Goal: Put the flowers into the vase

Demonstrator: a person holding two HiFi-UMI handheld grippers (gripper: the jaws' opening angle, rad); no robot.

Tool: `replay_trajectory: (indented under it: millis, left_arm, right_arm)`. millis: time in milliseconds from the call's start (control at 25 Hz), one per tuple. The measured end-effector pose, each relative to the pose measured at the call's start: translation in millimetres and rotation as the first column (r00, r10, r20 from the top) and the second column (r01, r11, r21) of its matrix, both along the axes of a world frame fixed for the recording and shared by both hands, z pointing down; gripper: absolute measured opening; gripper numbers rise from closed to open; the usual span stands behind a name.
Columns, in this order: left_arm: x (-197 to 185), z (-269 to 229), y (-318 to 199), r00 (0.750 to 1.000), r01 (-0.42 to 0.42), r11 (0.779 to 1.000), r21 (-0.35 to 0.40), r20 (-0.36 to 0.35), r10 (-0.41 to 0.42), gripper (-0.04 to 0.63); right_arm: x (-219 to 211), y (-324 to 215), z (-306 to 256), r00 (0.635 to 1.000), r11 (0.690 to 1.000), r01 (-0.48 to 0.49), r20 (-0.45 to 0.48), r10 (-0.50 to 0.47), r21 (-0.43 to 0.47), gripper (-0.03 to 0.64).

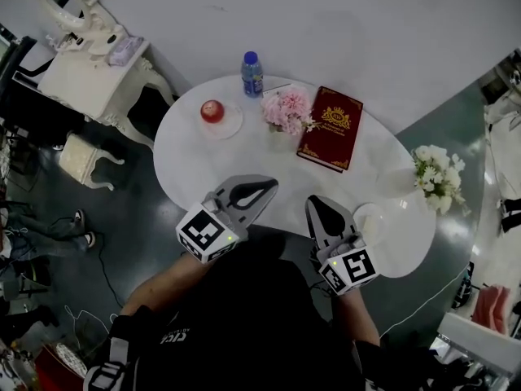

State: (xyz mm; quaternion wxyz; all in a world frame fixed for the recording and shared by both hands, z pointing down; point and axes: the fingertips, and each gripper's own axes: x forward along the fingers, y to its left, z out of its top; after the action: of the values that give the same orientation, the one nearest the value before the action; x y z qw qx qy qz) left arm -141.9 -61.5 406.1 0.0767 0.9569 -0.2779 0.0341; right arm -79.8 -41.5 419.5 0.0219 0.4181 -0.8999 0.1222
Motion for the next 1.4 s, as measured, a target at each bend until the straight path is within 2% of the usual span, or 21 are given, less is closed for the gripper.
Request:
replay_trajectory:
  millis: [200,400,520,680,880,1400]
  left_arm:
    - [-8.1,-6.1,12.3,1.000,-0.012,0.999,-0.037,-0.008,0.012,0.011]
    - [-23.3,-8.5,9.4,0.999,-0.018,0.999,0.033,0.050,0.017,0.011]
    - [-29.7,-8.2,3.6,0.999,-0.015,1.000,0.007,0.035,0.015,0.011]
    - [-29.9,-10.8,-3.2,1.000,-0.016,1.000,0.022,0.023,0.016,0.011]
    - [-32.0,-15.3,-9.3,1.000,-0.010,0.999,0.036,0.017,0.009,0.012]
    - [-35.3,-4.3,-5.9,1.000,-0.011,1.000,-0.024,0.005,0.011,0.011]
  right_arm:
    - [3.0,6.1,-25.6,0.999,0.998,-0.045,-0.014,0.045,0.032,0.028]
    - [4.7,6.9,-38.2,0.995,0.994,-0.096,0.007,0.096,0.059,0.026]
    - [4.5,5.8,-34.0,0.994,0.993,-0.103,-0.030,0.105,0.057,0.026]
    - [10.3,1.4,-19.8,0.988,0.991,-0.131,-0.080,0.133,0.028,0.025]
    - [3.6,1.0,-18.0,0.991,0.994,-0.106,-0.075,0.108,0.023,0.025]
    - [-9.2,-1.3,-15.3,0.996,0.998,-0.058,-0.067,0.060,0.022,0.025]
